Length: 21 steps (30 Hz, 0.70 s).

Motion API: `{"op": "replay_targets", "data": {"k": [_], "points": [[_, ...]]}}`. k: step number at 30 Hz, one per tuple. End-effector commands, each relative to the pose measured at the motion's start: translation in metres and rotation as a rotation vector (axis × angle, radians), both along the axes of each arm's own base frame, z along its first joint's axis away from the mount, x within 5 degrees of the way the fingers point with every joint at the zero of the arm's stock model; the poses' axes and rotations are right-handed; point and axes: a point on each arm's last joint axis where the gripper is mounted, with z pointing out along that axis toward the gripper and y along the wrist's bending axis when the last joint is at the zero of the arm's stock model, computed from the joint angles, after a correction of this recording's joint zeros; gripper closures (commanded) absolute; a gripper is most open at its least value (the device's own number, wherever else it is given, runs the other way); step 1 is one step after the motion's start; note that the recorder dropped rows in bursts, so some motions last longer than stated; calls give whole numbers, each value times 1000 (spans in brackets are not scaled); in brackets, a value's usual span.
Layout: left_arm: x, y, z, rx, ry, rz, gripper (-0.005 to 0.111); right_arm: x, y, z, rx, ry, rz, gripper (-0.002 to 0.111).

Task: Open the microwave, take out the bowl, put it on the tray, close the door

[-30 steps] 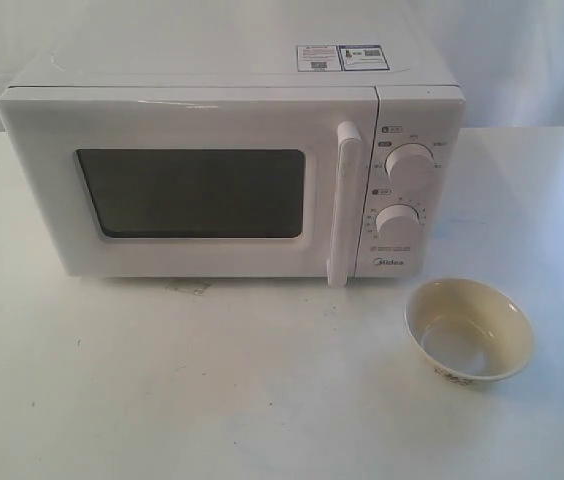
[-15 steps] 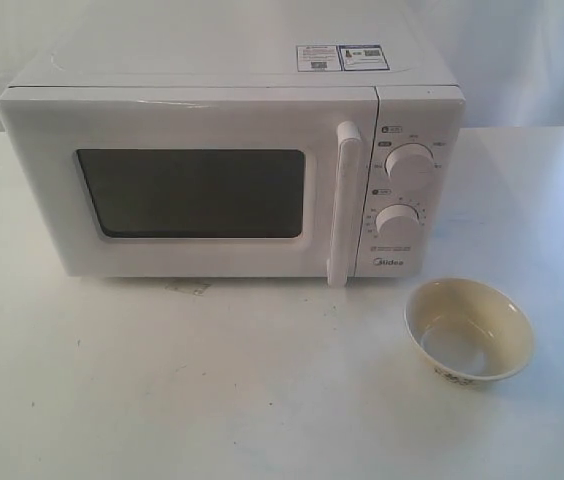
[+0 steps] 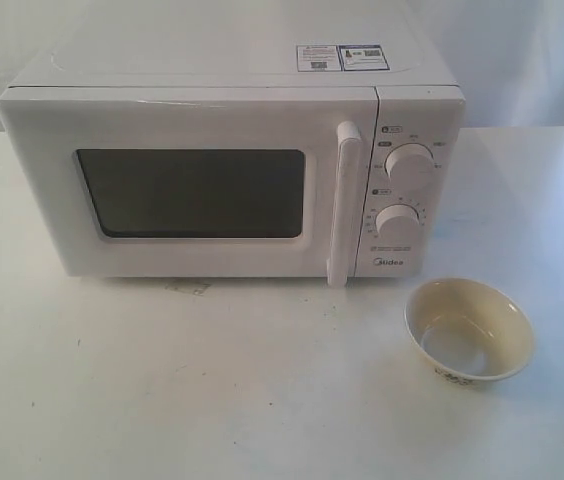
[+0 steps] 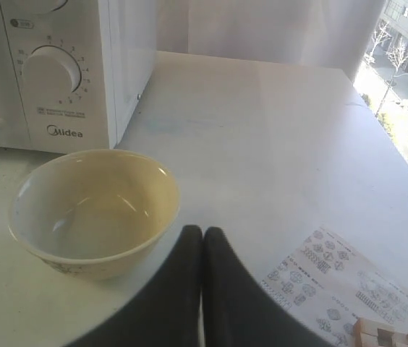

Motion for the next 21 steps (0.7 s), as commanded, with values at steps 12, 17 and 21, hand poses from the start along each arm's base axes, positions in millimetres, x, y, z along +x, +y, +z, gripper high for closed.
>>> {"op": "replay_targets", "data": {"k": [12, 17, 21], "points": [[49, 17, -161, -94, -260, 352, 107, 0, 0, -1, -3, -7, -5, 108], [40, 17, -183, -47, -202, 330, 107, 0, 0, -1, -3, -7, -5, 108], [24, 15, -185, -24, -216, 276, 107, 0, 0, -1, -1, -7, -5, 108]]}}
